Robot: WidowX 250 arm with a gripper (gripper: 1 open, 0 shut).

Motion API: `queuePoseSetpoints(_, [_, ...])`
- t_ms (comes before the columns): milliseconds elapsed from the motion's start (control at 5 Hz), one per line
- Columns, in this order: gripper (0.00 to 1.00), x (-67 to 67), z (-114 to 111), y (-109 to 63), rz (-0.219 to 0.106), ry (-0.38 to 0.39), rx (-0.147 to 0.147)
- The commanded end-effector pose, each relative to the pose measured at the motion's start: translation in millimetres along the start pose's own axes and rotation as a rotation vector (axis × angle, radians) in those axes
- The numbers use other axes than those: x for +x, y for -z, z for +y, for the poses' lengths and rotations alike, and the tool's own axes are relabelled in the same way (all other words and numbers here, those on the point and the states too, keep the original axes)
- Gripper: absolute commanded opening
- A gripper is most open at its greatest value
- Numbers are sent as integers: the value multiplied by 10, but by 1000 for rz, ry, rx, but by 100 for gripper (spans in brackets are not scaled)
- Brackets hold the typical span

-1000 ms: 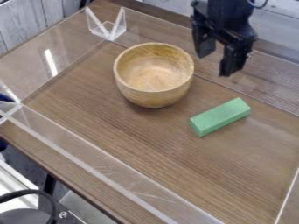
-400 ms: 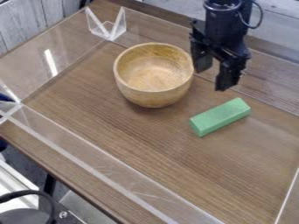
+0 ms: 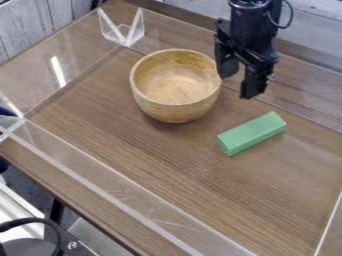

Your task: Remove the green block from inside the brown bowl and put it on the table

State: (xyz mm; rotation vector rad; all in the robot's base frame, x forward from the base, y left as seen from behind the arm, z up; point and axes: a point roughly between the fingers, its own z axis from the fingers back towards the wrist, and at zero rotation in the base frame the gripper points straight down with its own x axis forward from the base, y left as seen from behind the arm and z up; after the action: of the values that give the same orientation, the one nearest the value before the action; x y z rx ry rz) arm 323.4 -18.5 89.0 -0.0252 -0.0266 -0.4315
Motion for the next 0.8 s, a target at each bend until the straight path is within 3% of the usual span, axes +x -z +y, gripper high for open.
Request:
queuePoseSetpoints(0, [100, 172, 23, -152, -28, 57, 44])
queuePoseSetpoints(400, [100, 109, -34, -138, -82, 114, 7])
queuePoseSetpoints(600, [0, 52, -55, -210, -106, 63, 15])
